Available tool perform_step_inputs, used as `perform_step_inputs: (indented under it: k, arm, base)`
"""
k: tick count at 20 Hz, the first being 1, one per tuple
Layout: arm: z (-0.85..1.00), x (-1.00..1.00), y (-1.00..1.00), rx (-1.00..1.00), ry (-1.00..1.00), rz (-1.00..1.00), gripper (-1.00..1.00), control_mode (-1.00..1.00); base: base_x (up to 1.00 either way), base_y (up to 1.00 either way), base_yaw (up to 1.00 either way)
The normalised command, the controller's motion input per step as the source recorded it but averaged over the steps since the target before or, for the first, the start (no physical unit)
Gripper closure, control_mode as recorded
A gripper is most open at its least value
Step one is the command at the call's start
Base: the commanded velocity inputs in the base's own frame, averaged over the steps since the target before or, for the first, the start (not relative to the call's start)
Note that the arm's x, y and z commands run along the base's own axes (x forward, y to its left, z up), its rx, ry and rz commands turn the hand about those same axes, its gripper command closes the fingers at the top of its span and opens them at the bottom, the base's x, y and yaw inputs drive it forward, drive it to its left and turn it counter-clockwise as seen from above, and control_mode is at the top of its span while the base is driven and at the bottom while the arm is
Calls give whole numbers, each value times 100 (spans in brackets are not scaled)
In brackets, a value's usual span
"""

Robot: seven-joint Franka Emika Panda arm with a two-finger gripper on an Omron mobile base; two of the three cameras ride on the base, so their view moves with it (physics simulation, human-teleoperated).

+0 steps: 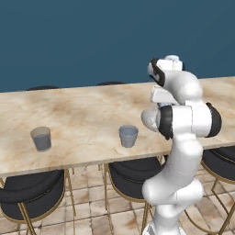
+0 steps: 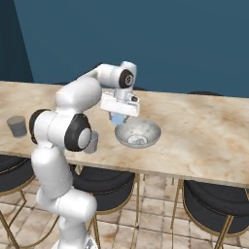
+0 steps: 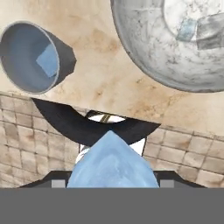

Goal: There are four ice cubes in the ice bowl. Place two ice cubes in each glass of water.

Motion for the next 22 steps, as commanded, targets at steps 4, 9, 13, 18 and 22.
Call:
perform_step_inputs:
  k: [4,9,13,18,22]
  arm:
    - [8,-40,100,0,-40,0,100,-100]
    - [4,-3,100,0,-33,-1,100,-100]
    - [1,9,94,-15,-20,-12,100,-100]
    - [-8,28,17,-15,0,0,100,-100]
    - [-7,79,0,-4,1,0,100,-100]
  base:
    - [0,0,0]
    - [0,0,0]
    - [0,0,0]
    - [0,0,0]
    - [0,0,0]
